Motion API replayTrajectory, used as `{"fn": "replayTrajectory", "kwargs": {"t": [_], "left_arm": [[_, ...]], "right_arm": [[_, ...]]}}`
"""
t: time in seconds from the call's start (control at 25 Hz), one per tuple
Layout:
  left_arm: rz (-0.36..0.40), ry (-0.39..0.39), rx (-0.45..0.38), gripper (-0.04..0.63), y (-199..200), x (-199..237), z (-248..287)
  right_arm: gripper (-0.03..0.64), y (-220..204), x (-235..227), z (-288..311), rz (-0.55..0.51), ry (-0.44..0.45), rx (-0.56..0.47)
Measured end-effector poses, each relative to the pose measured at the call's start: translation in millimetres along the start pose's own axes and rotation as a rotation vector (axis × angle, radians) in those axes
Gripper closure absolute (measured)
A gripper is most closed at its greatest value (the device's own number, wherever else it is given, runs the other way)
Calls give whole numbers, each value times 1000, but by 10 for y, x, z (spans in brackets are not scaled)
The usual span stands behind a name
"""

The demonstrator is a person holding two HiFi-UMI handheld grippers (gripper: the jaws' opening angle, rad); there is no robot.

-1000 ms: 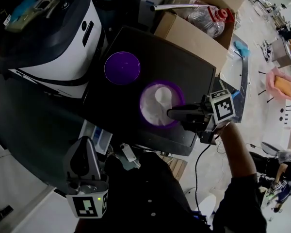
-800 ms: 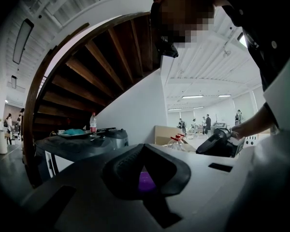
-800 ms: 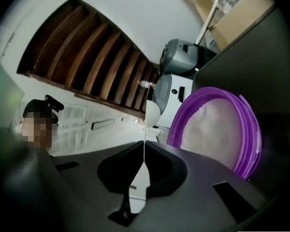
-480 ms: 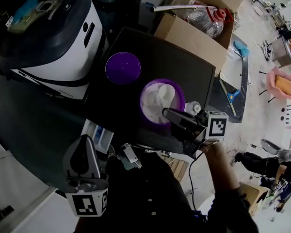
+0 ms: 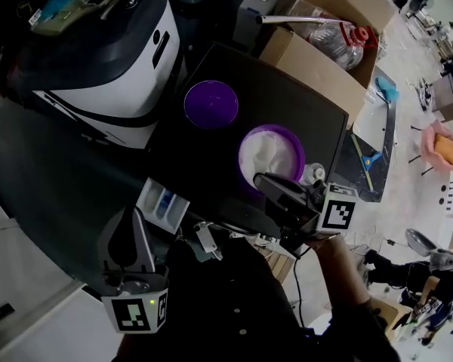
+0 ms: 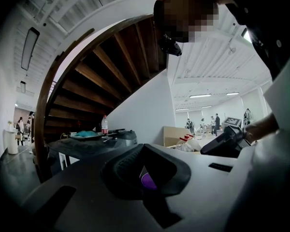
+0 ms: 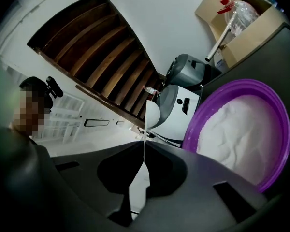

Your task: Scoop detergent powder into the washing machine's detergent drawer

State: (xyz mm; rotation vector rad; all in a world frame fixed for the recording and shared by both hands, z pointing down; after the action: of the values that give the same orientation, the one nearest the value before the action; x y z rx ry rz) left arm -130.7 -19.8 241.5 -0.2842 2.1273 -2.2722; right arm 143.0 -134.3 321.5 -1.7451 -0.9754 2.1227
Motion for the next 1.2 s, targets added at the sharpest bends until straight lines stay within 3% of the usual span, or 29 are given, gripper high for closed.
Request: {"fn": "replayTrajectory", "kwargs": {"t": [0.56, 0.96, 1.2], "left_arm": [[-6, 171, -17, 580, 28, 506, -465], [-15, 279, -16, 580, 10, 799, -814], [-27, 314, -12, 580, -43, 937, -921]], "right_arm": [[583, -481, 294, 847, 34, 106, 171], [583, -802, 352, 1409, 7, 109, 307], [584, -1073, 271, 1668, -45, 67, 400]]}}
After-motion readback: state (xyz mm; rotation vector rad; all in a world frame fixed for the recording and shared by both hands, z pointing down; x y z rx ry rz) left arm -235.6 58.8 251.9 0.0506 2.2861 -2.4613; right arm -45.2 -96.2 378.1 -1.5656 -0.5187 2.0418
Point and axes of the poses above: the fingertips, and each gripper's own axes: z forward along the fingers, x to its left, y out of its top, the point moved 7 cm from there along -z, backward along the fingers, and after that the axes turned 11 degrees about -z, right-handed, at the moved point
